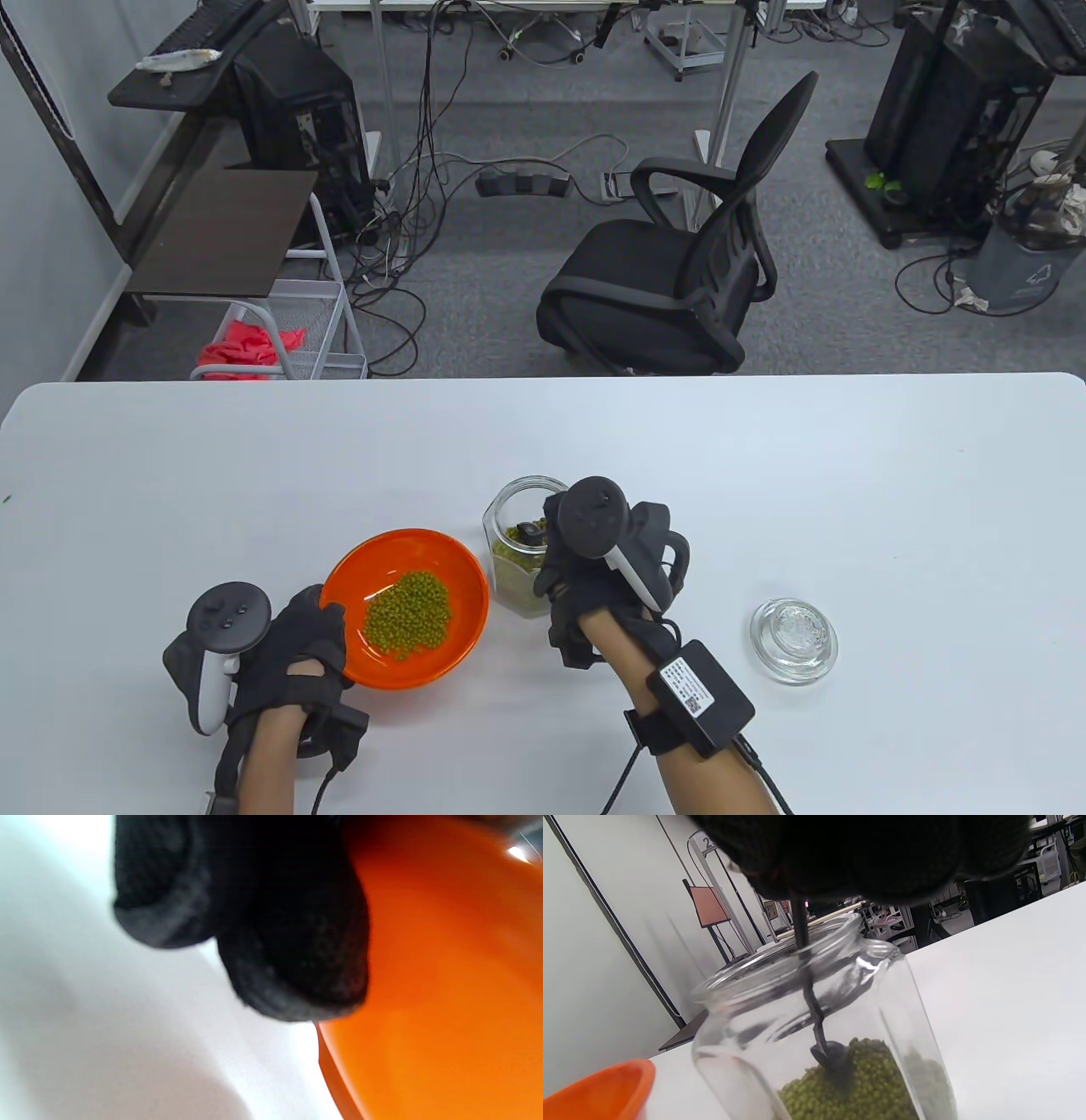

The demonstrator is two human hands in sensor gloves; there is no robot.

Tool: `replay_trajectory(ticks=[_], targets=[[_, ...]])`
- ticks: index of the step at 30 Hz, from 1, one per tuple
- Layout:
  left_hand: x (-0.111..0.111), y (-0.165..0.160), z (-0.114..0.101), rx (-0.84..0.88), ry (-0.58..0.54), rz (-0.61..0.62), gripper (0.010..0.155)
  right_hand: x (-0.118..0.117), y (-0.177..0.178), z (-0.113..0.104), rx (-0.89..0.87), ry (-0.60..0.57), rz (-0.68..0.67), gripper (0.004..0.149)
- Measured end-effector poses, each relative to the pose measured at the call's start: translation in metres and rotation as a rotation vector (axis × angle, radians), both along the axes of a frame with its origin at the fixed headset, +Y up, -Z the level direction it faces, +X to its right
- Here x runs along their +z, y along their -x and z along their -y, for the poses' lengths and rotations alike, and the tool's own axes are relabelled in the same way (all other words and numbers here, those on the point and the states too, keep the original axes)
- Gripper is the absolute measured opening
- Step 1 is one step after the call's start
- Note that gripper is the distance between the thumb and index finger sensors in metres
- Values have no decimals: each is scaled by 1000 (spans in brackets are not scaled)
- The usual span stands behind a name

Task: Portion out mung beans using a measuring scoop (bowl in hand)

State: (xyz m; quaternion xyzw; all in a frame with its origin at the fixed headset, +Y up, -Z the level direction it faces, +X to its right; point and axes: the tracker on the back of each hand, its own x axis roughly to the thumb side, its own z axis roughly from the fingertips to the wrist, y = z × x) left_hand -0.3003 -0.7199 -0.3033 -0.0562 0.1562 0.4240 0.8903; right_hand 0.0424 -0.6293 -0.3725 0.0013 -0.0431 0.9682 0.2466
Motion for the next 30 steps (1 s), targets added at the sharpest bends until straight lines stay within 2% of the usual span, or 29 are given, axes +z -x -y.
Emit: replay_trajectory(ticks=[6,12,20,30], targets=[[0,0,0,-2,-1,0,57,-8,-11,2,-197,102,-2,38],[0,1,0,-1,0,-3,57,-10,-30,6,-411,155,31,38],[0,1,0,-4,1,-5,57,-6,-55,11,-630,193,72,38],[-1,1,0,-10,2,-3,57,5,-75,18,-799,191,121,39]])
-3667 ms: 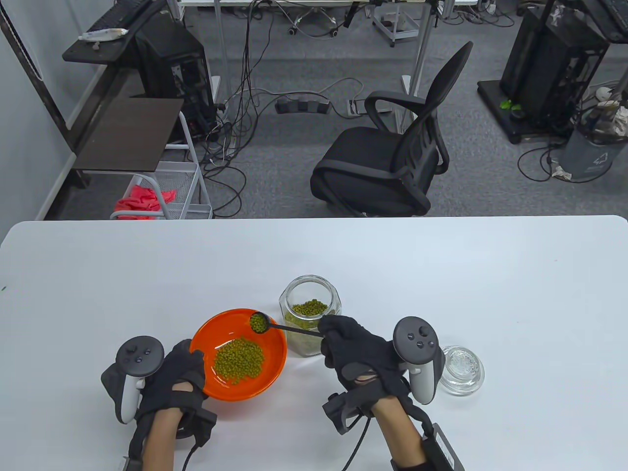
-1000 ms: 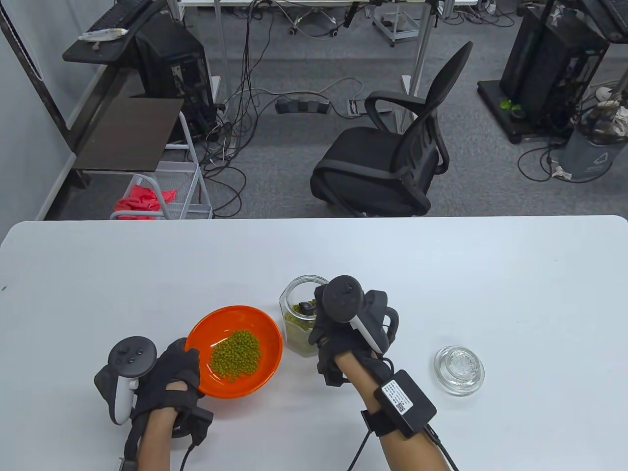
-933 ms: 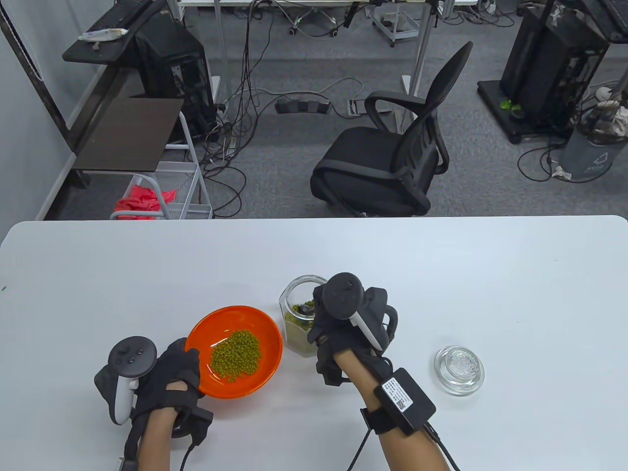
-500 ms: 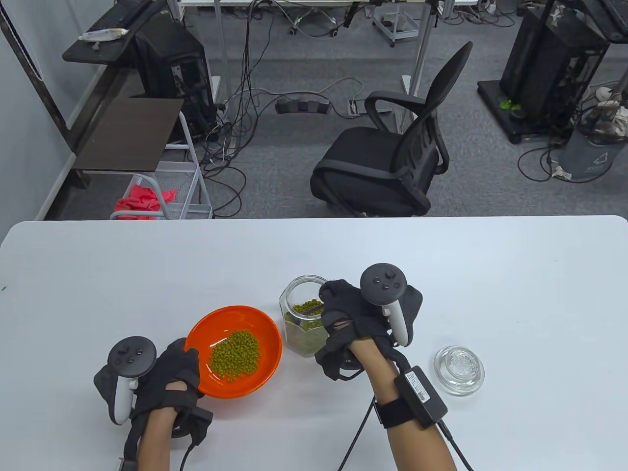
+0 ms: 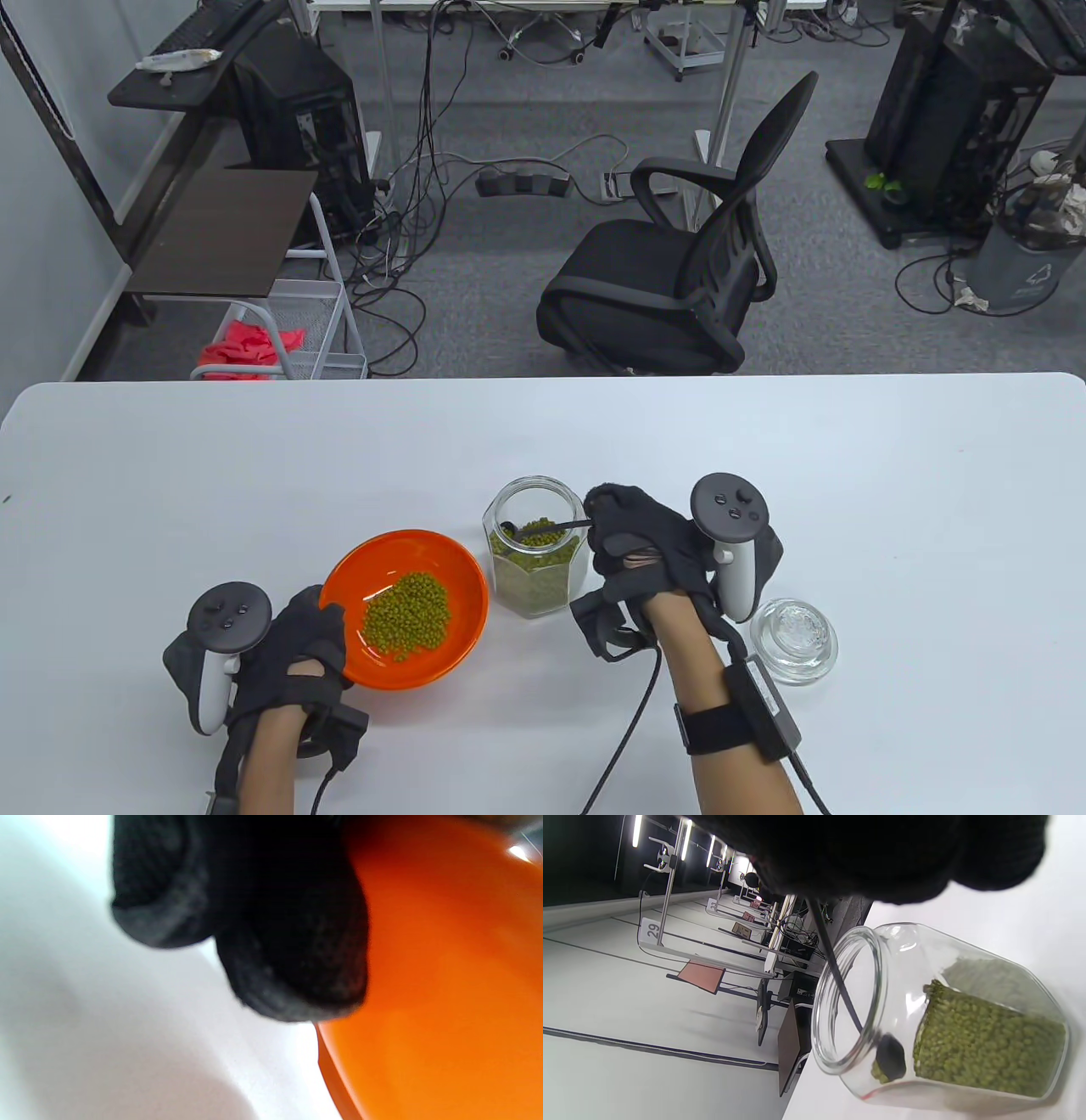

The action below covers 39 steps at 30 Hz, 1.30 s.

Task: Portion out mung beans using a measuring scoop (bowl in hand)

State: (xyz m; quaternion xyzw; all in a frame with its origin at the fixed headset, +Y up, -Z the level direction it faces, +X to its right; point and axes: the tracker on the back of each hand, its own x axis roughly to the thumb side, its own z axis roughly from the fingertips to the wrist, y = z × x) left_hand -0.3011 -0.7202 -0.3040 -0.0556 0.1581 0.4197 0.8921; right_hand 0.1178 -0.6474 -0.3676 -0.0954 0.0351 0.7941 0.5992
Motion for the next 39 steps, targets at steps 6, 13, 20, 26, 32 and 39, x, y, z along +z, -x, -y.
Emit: replay_trajectory(ticks=[6,13,20,26,32,39], targets=[[0,-1,0,0,0,4,57,6,-11,4,-72,-3,28,39],[0,-1,1,-1,0,1,57,14,-21,8,-135,-3,44,39],[0,-3,2,-16,7,7,57,23,-35,9,-186,-10,81,39],[-1,-3,2,-14,9,9,57,34,-44,1,-242,-51,95,39],[-1,-4,2,-18,10,10,57,42,-33,-11,-258,-101,31,40],[-1,-5,2,-19,8,12,57,45,0,-5,-241,-102,-90,40]])
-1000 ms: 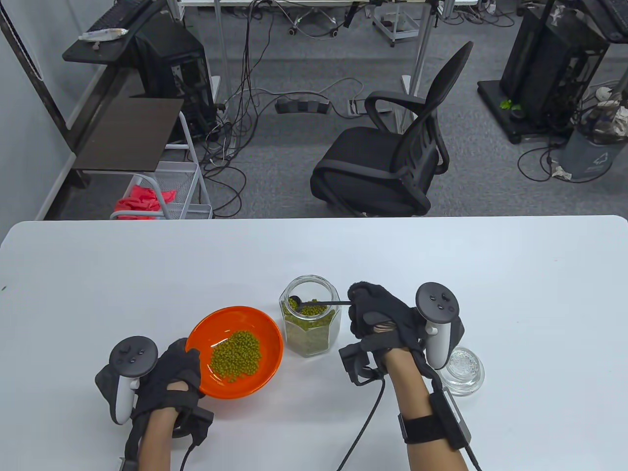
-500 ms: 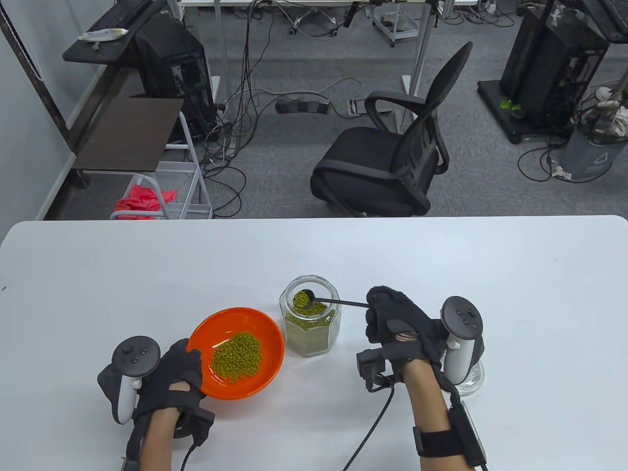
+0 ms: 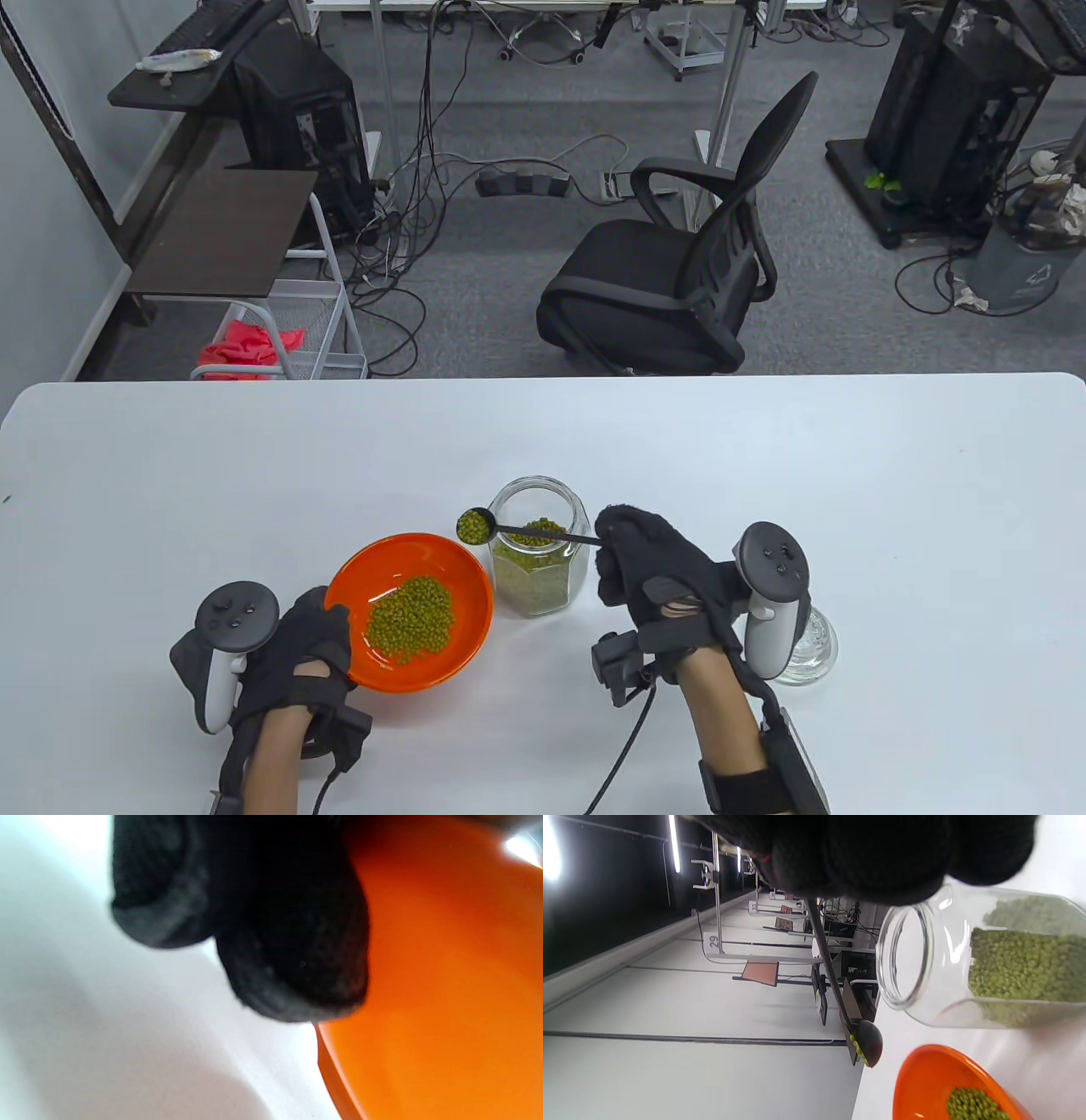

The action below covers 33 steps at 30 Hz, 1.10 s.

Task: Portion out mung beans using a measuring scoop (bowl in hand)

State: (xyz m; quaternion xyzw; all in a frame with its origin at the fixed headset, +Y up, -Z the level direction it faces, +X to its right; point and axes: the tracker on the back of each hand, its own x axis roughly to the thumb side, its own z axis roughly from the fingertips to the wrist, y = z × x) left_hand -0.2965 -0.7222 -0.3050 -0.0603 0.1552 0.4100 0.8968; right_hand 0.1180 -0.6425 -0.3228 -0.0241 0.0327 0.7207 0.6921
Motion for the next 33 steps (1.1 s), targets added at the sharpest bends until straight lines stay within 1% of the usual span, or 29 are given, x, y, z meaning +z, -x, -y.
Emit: replay_trajectory(ticks=[5,10,15,23,33], targets=[[0,0,0,1,0,1,57,0,26,9,79,-16,-75,41],[0,0,0,2,0,1,57,2,44,12,151,-56,-141,41],[0,0,0,0,1,-2,57,6,60,11,247,-112,-203,42],[0,0,0,1,1,-1,57,15,78,6,342,-176,-284,43],[0,0,0,3,0,-3,57,24,88,0,429,-256,-309,43]])
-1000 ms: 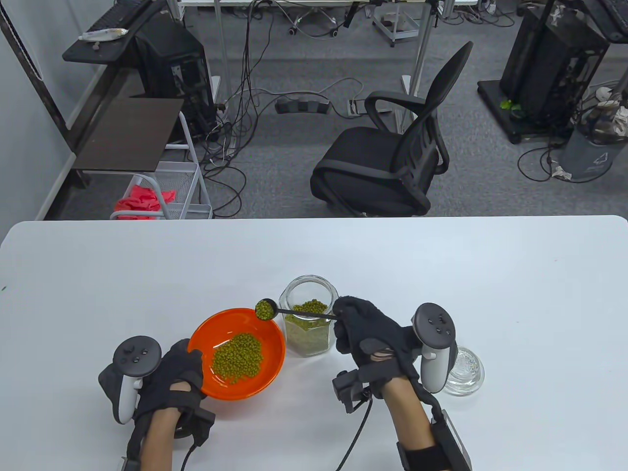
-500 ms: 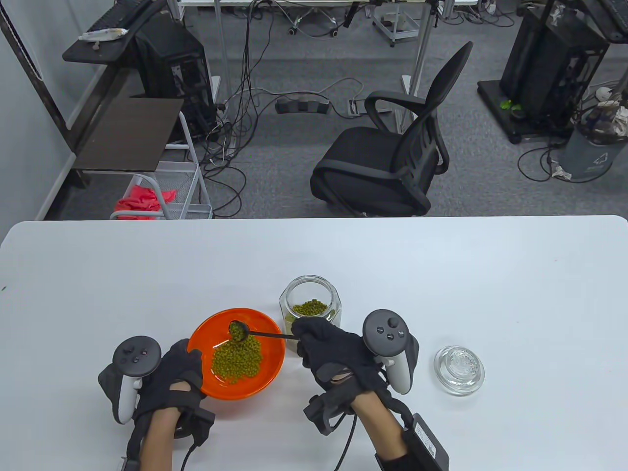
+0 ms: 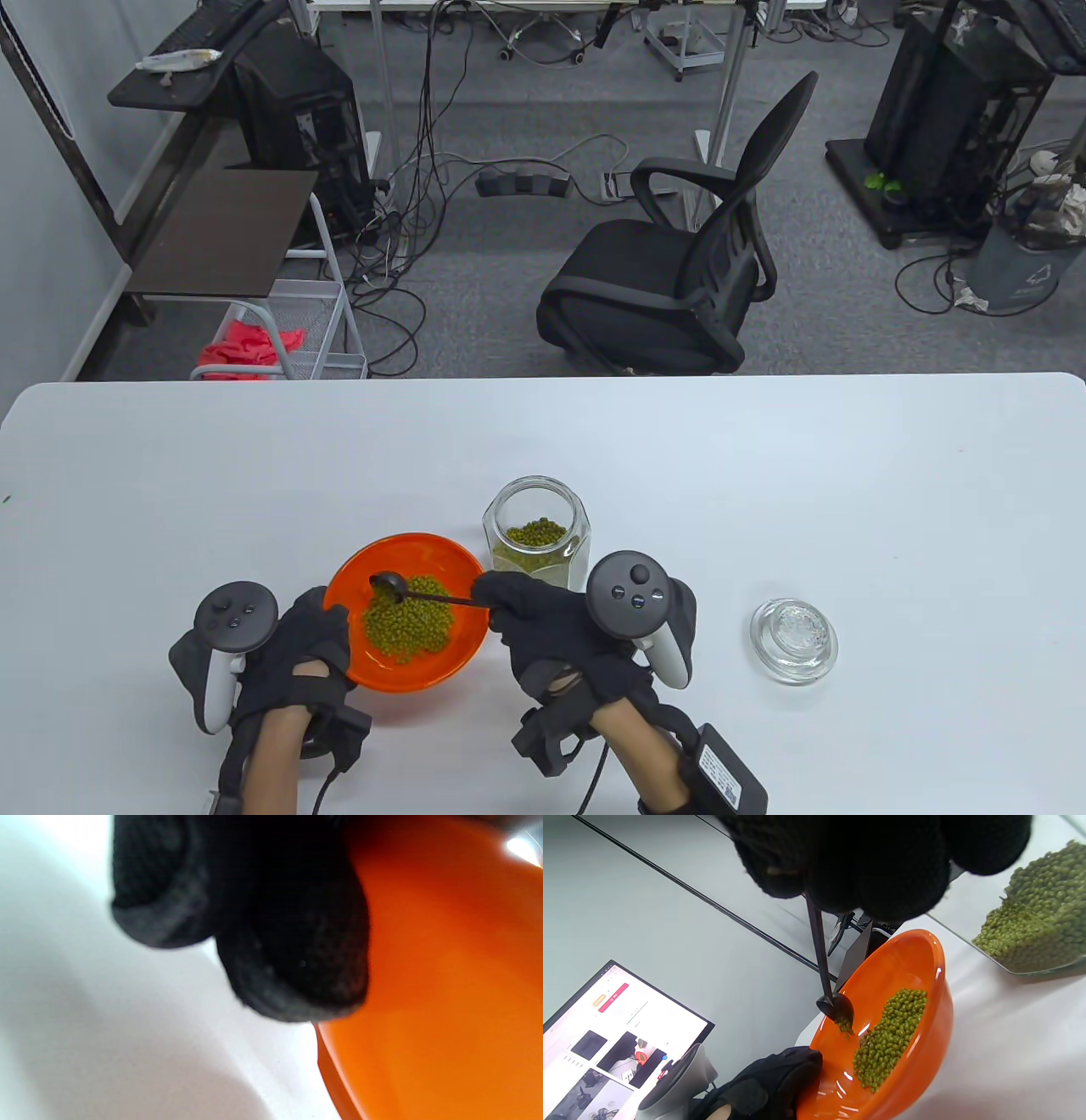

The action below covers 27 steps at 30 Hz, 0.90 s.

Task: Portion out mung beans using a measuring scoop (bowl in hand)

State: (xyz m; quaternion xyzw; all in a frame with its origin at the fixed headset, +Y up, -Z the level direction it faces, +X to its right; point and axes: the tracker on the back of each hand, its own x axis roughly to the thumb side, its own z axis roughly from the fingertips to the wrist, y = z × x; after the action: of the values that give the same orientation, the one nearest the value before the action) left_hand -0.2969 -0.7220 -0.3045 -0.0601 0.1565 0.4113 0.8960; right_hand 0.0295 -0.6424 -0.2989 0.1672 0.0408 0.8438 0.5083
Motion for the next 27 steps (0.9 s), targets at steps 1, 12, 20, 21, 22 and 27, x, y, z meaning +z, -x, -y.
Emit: replay_trajectory(ticks=[1,12,20,21,22,27], targets=[[0,0,0,0,0,0,57,0,1,-1,10,-7,-3,43],[0,0,0,-2,-1,0,57,3,-2,-4,61,-71,19,41],[0,0,0,-3,-1,1,57,0,-10,-4,2,-82,79,42],[-1,1,0,-2,-1,1,57,0,-11,-4,-6,-82,86,42],[0,1,0,-3,-1,0,57,-1,-13,-3,-23,-80,98,42],[0,0,0,0,-2,1,57,-3,-20,-3,-81,-77,139,42]])
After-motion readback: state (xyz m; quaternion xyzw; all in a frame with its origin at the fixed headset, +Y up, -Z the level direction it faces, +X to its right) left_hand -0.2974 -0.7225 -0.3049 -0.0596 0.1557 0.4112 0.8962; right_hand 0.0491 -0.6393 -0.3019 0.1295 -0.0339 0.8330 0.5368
